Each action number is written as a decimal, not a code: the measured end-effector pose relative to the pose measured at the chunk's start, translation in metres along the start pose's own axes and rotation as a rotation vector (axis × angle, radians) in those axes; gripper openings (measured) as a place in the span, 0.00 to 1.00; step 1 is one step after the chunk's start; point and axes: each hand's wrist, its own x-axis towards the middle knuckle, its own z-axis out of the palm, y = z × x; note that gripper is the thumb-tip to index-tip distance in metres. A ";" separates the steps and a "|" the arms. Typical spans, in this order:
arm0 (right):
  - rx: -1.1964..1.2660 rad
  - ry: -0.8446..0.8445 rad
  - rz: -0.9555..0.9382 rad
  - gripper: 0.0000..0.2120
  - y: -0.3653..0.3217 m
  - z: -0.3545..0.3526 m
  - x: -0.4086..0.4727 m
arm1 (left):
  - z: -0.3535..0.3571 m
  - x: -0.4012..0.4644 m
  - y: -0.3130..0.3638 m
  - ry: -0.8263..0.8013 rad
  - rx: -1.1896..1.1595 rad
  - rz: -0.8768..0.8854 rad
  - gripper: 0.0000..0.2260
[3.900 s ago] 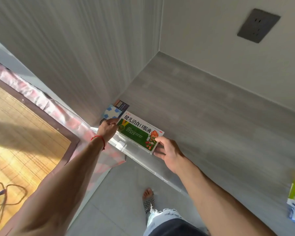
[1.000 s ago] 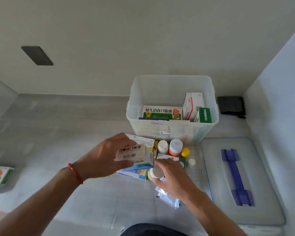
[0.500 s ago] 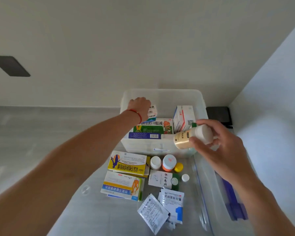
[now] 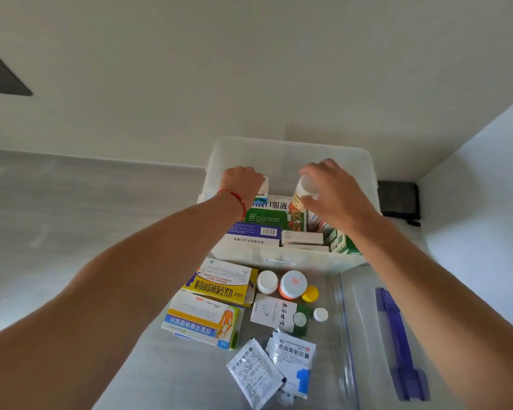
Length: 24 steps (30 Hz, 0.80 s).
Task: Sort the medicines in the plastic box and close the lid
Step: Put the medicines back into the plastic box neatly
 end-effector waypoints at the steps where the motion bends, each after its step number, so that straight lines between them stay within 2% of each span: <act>1: -0.074 -0.020 -0.049 0.21 0.001 0.008 0.013 | -0.002 -0.001 0.000 -0.014 -0.017 -0.018 0.09; 6: -0.533 -0.096 -0.174 0.21 0.010 0.043 0.044 | -0.015 -0.017 -0.005 -0.132 -0.221 -0.060 0.16; 10: -0.607 -0.130 -0.192 0.27 0.015 0.053 0.046 | -0.024 -0.047 -0.012 -0.092 -0.314 0.033 0.15; 13: -0.602 -0.121 -0.200 0.29 0.008 0.048 0.043 | -0.032 -0.070 -0.013 0.006 -0.478 0.007 0.15; 15: -0.543 -0.094 -0.189 0.24 0.000 0.037 0.034 | -0.038 -0.085 -0.012 0.126 -0.595 -0.010 0.14; 17: -0.422 -0.011 -0.170 0.18 -0.010 0.022 0.019 | -0.043 -0.103 -0.012 0.327 -0.734 0.003 0.12; 21: 0.185 0.235 -0.117 0.10 -0.024 -0.006 -0.042 | -0.042 -0.151 -0.007 0.729 -0.938 0.076 0.10; 24: 0.392 0.429 -0.100 0.04 -0.030 -0.003 -0.111 | -0.028 -0.191 0.014 0.778 -0.975 0.066 0.10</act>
